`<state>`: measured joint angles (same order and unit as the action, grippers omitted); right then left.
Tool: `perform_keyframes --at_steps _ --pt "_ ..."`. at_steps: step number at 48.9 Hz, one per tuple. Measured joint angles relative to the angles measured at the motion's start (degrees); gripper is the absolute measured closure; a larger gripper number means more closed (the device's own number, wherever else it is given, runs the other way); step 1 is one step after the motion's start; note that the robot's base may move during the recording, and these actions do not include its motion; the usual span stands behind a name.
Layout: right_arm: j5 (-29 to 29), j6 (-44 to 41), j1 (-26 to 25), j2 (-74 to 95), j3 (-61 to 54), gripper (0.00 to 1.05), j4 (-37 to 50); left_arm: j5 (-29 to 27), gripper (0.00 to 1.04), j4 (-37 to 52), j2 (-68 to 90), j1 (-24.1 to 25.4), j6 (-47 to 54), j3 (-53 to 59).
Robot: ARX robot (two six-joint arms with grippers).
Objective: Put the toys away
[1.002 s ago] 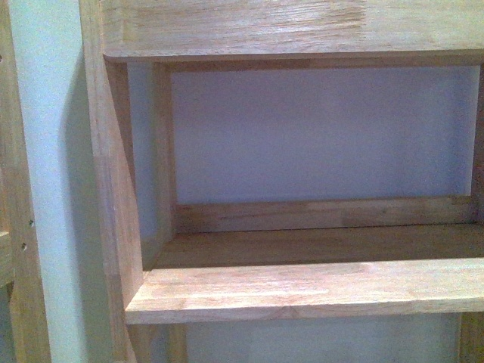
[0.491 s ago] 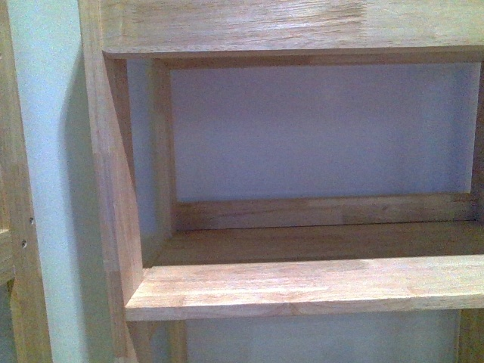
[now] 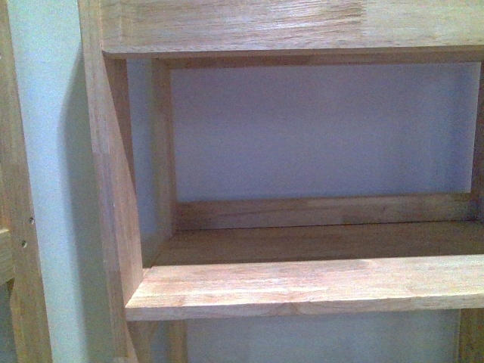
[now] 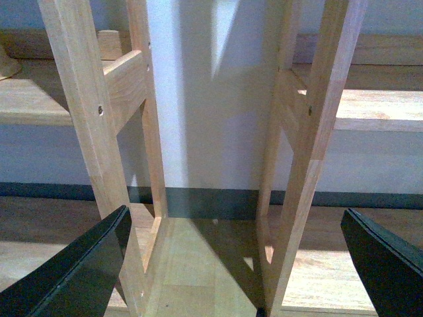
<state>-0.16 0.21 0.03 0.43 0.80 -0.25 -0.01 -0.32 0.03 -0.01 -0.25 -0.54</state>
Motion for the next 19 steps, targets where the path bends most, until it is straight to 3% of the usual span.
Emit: perform_keyframes --at_steps 19 --pt "0.00 0.02 0.00 0.00 0.00 0.06 0.00 0.00 0.06 0.00 0.00 0.00 0.00 0.00"
